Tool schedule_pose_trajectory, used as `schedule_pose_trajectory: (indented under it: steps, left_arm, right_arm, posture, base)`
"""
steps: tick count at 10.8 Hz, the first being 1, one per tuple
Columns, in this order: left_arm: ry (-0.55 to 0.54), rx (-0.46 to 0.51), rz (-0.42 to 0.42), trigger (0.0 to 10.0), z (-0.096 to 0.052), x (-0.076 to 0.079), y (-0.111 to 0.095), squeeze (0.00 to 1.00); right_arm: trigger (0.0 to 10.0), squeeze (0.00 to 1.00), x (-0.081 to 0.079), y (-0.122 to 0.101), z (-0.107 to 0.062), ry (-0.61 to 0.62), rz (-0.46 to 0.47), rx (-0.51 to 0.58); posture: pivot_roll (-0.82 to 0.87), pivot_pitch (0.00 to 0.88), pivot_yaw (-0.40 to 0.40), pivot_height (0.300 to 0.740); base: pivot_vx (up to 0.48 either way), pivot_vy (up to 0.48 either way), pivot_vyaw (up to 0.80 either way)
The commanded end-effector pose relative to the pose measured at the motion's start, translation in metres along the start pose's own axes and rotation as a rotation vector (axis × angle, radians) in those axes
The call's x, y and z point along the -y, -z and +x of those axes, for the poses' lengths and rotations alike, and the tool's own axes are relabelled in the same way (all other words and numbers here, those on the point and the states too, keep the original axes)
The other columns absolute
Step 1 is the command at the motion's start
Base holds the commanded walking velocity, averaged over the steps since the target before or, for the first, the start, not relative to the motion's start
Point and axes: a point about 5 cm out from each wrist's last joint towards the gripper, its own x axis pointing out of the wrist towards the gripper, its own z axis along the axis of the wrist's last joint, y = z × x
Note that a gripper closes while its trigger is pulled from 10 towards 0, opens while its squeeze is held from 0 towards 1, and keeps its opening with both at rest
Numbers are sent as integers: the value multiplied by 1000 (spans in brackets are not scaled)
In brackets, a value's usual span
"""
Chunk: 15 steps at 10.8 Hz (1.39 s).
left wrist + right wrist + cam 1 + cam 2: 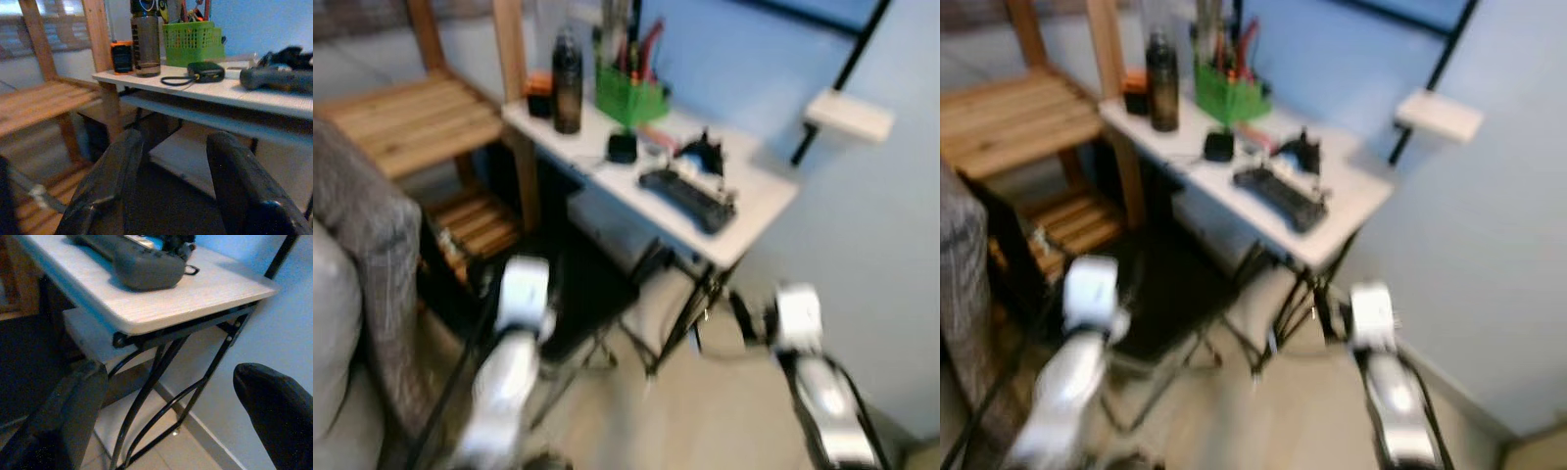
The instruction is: Clean up the room
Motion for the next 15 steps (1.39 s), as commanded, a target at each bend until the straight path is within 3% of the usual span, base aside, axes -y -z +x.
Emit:
schedule_pose_trajectory:
  steps: [1, 3, 4, 5, 7, 9, 13, 15]
  left_arm:
    - [43, 15, 42, 10000, -5, 5, -10, 0]
    - [-58, -17, 27, 10000, -30, -6, -16, 0]
    - [-36, -45, 18, 10000, -42, -7, -17, 0]
    - [-66, -50, 5, 10000, -45, -12, -18, 0]
    - [-276, -82, -158, 10000, -46, -27, -26, 0]
    - [-348, -55, -143, 10000, -44, -35, -35, 0]
    - [-354, -57, -170, 10000, -40, -32, -40, 0]
    - [-264, -57, -267, 10000, -38, -21, -41, 0]
  right_arm:
    - [10000, 39, 8, -1, -8, -1, -10, -5]
    - [10000, 39, 23, 3, -37, 20, -6, -34]
    - [10000, 35, 21, 3, -43, 11, -9, -51]
    - [10000, 39, 18, -1, -42, 5, -6, -44]
    - [10000, 39, 13, -12, -39, -15, 14, -27]
    - [10000, 43, 15, -14, -35, 5, 49, -31]
    - [10000, 43, 9, -17, -29, -10, 62, -39]
    - [10000, 43, 5, -19, -26, -26, 71, -31]
  posture:
    - [151, 0, -73, 740]
    - [138, 0, -71, 740]
    - [131, 0, -73, 740]
    - [125, 0, -76, 740]
    - [121, 0, -82, 740]
    - [128, 0, -87, 740]
    - [140, 0, -95, 740]
    - [143, 0, -98, 740]
  base:
    - [0, 0, 0]
    - [0, 0, 0]
    - [0, 0, 0]
    - [0, 0, 0]
    - [0, 0, 0]
    - [0, 0, 0]
    - [0, 0, 0]
    - [0, 0, 0]
